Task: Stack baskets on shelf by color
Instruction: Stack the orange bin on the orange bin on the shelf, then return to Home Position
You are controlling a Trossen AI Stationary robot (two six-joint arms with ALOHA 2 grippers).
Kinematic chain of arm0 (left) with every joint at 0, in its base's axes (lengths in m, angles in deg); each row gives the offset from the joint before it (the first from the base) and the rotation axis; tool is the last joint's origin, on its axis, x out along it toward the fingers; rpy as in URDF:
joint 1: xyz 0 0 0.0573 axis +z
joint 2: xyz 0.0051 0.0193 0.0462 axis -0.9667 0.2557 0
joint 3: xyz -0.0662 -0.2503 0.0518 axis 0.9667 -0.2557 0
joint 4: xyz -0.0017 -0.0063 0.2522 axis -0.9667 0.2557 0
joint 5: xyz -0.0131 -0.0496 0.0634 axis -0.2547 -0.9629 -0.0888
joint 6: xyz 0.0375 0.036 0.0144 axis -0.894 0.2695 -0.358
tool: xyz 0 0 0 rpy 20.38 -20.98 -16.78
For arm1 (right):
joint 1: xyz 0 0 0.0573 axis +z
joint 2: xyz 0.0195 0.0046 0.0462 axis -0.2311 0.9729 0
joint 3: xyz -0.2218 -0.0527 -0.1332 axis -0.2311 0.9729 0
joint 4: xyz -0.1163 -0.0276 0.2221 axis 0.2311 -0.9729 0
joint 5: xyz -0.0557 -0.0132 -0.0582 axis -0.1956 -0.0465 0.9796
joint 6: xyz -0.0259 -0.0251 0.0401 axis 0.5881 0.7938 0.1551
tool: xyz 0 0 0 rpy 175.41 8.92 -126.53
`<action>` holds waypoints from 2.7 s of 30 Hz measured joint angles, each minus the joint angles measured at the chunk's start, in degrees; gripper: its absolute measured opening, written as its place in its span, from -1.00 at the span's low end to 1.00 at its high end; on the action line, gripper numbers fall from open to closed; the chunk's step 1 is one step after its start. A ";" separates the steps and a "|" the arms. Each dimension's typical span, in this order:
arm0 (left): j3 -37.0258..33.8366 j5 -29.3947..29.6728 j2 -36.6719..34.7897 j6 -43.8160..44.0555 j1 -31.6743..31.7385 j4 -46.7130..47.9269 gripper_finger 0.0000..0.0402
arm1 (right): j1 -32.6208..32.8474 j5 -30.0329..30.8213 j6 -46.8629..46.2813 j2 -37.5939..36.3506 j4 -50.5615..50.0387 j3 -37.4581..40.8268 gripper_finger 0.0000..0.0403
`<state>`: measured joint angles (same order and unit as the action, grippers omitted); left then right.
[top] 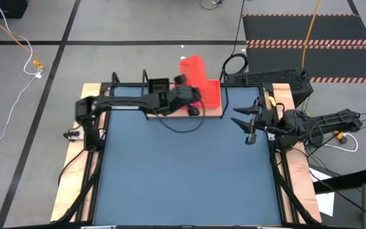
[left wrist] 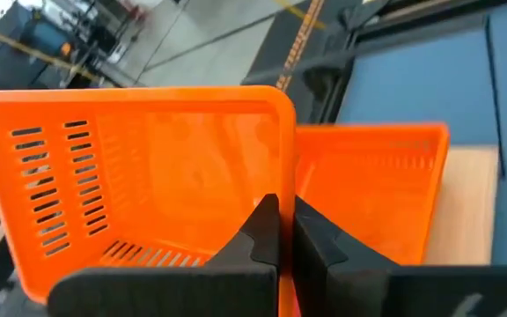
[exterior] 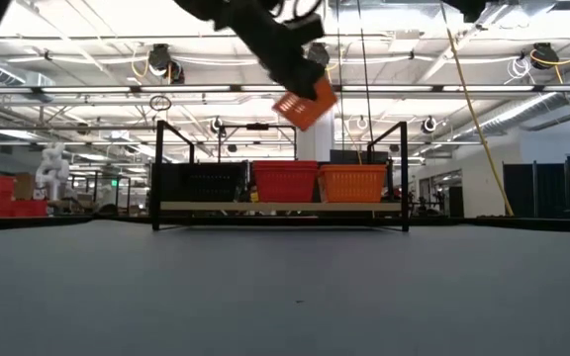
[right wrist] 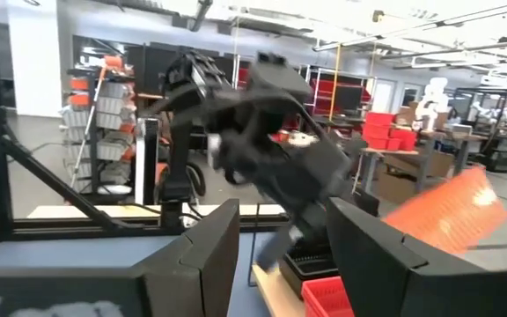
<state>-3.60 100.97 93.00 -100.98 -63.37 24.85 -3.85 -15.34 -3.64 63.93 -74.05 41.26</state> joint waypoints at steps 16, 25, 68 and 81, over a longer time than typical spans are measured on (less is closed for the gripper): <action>14.52 -10.13 16.49 -2.94 0.62 2.22 -0.97 | 0.73 0.00 -0.17 -0.64 -4.27 0.00 -0.18; 14.55 -11.10 16.47 -2.78 0.63 6.41 -0.96 | 0.75 -0.02 -1.63 -0.64 -4.33 0.00 -0.18; 14.53 -7.96 2.19 4.24 -4.18 15.28 -0.23 | 0.72 -0.30 1.05 0.37 -4.25 -0.02 -0.18; -20.11 -14.64 -25.62 16.47 -6.96 4.10 -0.23 | 0.75 -28.10 0.40 -0.29 -3.83 -0.09 -0.18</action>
<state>-23.71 86.32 67.38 -84.52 -70.33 28.95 -3.10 -43.43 -3.24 63.64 -77.88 41.17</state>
